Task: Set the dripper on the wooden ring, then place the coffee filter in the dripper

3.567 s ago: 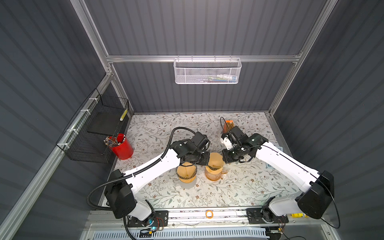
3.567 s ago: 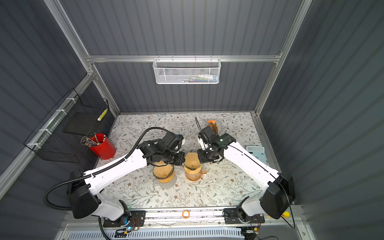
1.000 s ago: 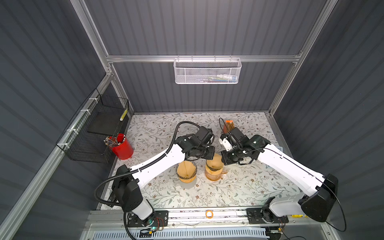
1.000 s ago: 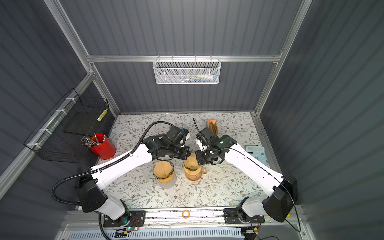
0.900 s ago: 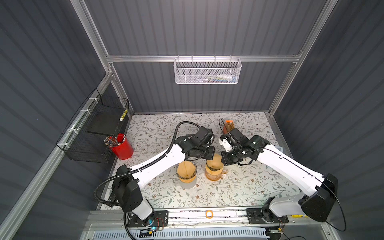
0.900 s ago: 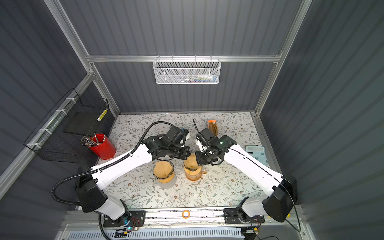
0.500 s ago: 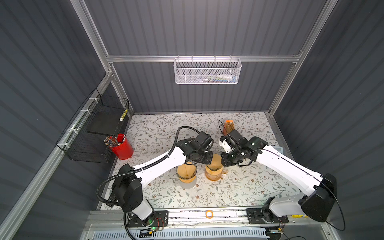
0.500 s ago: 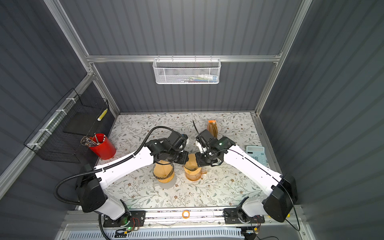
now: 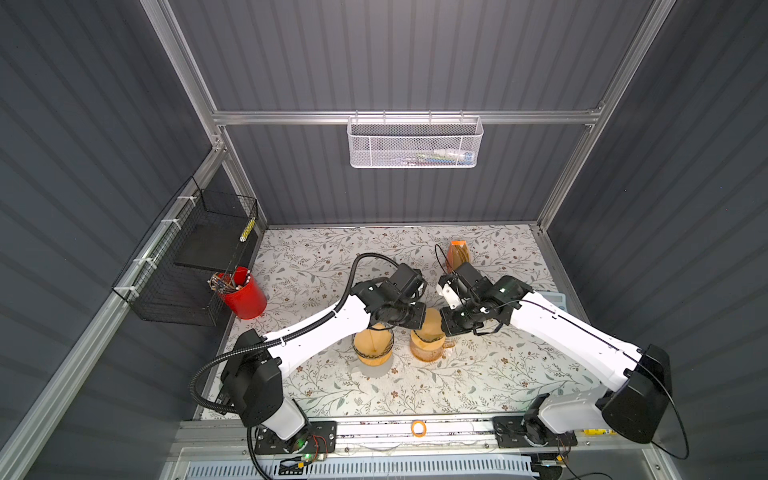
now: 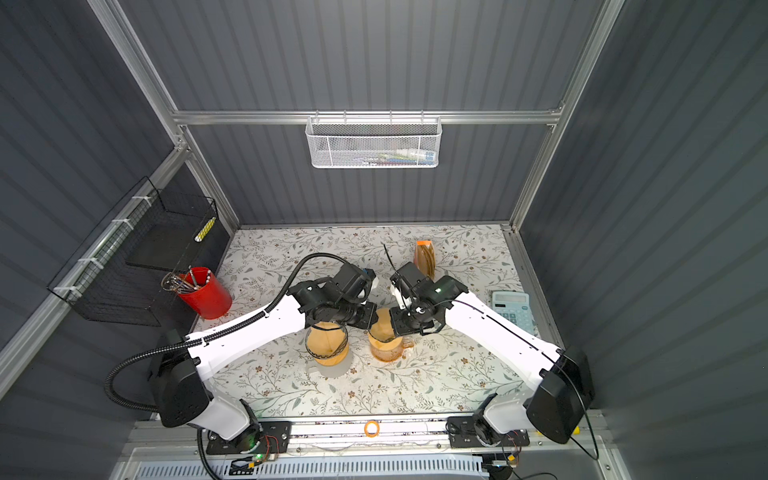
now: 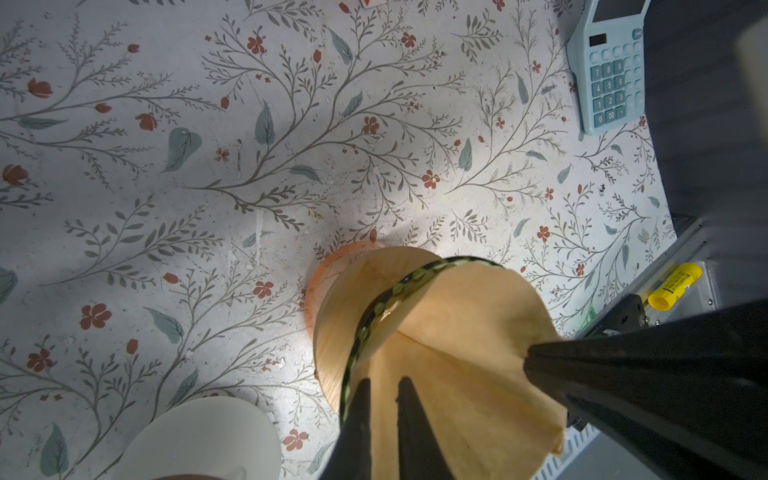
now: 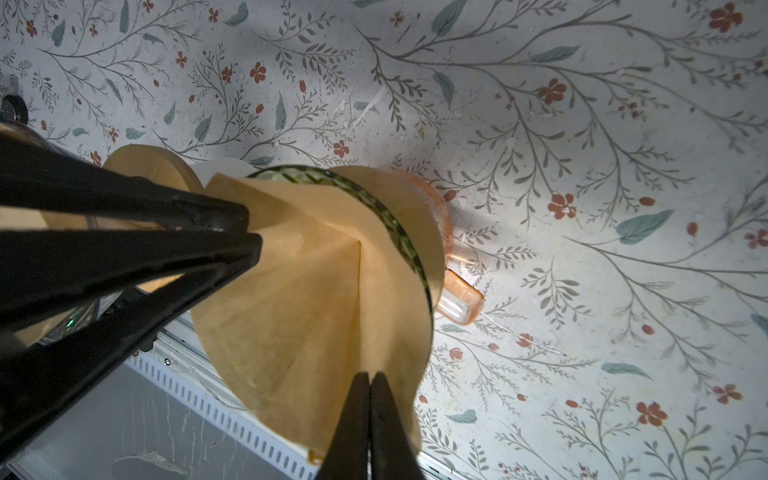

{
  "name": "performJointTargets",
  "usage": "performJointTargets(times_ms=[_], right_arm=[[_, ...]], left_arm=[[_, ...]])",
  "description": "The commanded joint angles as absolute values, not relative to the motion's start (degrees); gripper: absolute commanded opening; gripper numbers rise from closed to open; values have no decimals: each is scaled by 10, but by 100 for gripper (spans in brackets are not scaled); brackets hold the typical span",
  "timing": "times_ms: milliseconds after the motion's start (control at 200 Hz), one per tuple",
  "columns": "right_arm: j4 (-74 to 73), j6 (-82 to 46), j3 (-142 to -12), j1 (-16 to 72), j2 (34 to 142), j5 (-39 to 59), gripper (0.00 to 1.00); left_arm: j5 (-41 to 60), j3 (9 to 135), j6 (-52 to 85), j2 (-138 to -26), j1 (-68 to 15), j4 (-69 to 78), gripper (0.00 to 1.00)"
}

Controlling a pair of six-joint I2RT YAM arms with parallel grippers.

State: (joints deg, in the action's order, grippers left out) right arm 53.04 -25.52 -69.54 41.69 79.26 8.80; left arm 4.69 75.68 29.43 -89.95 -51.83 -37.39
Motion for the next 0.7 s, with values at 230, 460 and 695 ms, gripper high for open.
performJointTargets(times_ms=[230,460,695], right_arm=[[549,-249,-711,421,803,67,9],[561,-245,-740,421,799,63,13],[567,-245,-762,421,792,63,15]], left_arm=[[39,766,303,-882,-519,-379,15],[45,779,301,-883,-519,-378,16],[47,778,302,-868,-519,-367,16]])
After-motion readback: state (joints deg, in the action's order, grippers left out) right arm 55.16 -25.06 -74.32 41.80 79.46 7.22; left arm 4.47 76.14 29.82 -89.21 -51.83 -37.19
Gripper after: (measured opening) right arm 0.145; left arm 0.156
